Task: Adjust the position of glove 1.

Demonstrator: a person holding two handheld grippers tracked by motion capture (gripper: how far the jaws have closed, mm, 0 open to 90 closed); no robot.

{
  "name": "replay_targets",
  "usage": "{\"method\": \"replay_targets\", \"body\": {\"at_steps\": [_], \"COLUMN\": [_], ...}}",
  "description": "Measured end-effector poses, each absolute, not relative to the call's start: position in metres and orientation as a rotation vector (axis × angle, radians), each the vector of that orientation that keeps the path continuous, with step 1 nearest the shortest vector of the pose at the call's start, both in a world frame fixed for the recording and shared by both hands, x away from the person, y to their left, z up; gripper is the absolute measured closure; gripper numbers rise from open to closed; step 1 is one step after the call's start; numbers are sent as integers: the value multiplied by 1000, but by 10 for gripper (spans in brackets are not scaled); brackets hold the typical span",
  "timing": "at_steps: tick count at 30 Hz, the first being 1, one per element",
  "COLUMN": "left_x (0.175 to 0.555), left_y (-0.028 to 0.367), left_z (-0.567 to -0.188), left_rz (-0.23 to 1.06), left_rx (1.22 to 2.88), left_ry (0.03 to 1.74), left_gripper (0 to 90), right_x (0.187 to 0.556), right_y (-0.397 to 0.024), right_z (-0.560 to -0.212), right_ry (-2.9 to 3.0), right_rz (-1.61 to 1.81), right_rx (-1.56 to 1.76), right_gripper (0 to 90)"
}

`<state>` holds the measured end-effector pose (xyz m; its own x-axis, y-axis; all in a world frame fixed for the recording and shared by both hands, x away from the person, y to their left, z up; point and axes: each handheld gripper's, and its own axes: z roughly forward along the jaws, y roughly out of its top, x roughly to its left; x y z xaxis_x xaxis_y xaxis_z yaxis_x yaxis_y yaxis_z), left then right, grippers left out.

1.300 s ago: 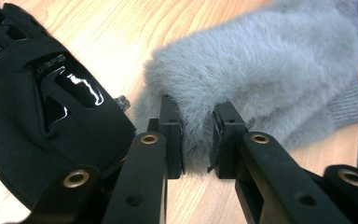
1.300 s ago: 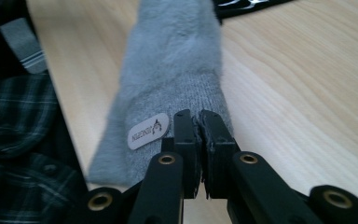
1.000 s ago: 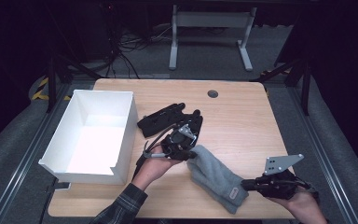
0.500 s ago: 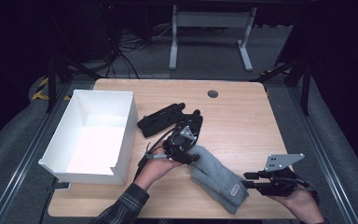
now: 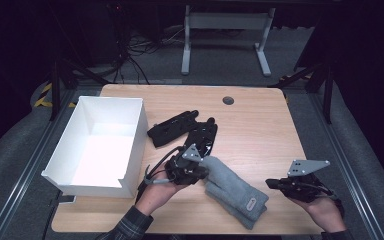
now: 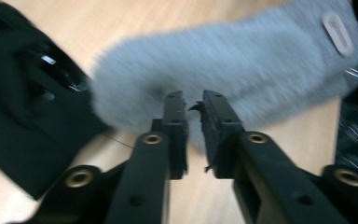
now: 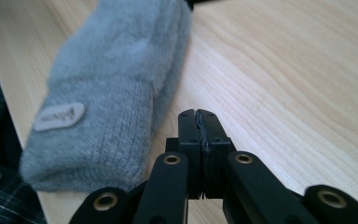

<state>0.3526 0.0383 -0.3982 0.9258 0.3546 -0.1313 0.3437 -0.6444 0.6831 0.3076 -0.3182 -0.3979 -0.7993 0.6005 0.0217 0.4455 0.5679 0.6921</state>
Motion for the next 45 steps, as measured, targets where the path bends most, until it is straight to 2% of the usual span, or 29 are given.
{"method": "replay_targets", "body": {"at_steps": [8,13,31,45], "left_x": [335,334,378,405], "left_y": [14,-2,-17,-21], "left_z": [-433,-445,-440,-439], "left_rz": [-101,-83,-45,-43], "left_rx": [2426,2476,2419,2392], "left_ry": [436,411,500,553], "left_gripper": [843,843,840,840], "right_x": [313,312,305,307], "right_y": [-308,-301,-275,-217], "right_z": [-422,-431,-440,-443], "right_ry": [2697,2757,2817,2824], "right_rz": [974,961,1033,1043], "right_rx": [834,801,717,602], "right_gripper": [899,899,900,900]}}
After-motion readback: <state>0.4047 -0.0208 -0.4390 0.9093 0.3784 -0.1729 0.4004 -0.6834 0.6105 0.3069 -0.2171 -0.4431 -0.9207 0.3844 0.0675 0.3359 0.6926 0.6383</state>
